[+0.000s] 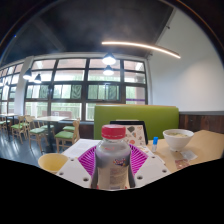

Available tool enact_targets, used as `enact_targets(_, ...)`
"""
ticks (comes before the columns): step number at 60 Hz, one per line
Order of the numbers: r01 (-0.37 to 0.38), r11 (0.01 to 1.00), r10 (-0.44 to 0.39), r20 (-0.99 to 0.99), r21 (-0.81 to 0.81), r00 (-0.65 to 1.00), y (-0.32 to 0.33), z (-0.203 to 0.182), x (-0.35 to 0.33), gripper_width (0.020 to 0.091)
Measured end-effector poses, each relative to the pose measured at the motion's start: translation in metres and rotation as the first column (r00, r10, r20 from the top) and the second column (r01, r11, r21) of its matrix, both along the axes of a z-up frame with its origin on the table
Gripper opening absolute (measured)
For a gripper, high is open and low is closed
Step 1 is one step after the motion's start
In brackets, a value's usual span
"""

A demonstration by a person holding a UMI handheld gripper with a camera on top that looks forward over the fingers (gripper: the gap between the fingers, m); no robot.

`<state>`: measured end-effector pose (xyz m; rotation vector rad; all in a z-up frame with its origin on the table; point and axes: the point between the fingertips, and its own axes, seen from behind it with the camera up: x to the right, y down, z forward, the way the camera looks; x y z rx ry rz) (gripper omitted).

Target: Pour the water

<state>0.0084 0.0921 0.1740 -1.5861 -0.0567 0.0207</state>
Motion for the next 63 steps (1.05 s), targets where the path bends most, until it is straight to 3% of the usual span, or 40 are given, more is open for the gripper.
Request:
enact_targets(4,0.0,1.0,0.0,0.004,0.003,1.0,-0.005,0.009,0.006,0.0428)
enact_targets(11,-0.007,1.0,0.006,-0.013,-0.025,1.0,-0.002,0.002,0.002,0.0542)
enact_targets(13,-0.004,0.998,0.004,-0.013,-0.059,1.0,-0.004,-0.005,0.003,0.062)
enact_targets(16,-0.03,0.992,0.029,-0.008,-0.121,1.0,-0.006,-0.016,0.0,0.0791)
enact_targets(18,-0.039,0.99,0.037,-0.016,-0.138,0.999,-0.009,-0.017,0.002,0.0851)
enact_targets(22,-0.048,0.991,0.043,-0.045,-0.125,0.998,-0.022,-0.009,0.006,0.0825)
enact_targets(42,-0.082,0.992,0.08,-0.029,-0.095,0.996,-0.156,0.038,-0.003,0.0823)
enact_targets(63,-0.17,0.984,0.165,-0.101,-0.048,0.981,-0.282,0.071,-0.013,0.0821)
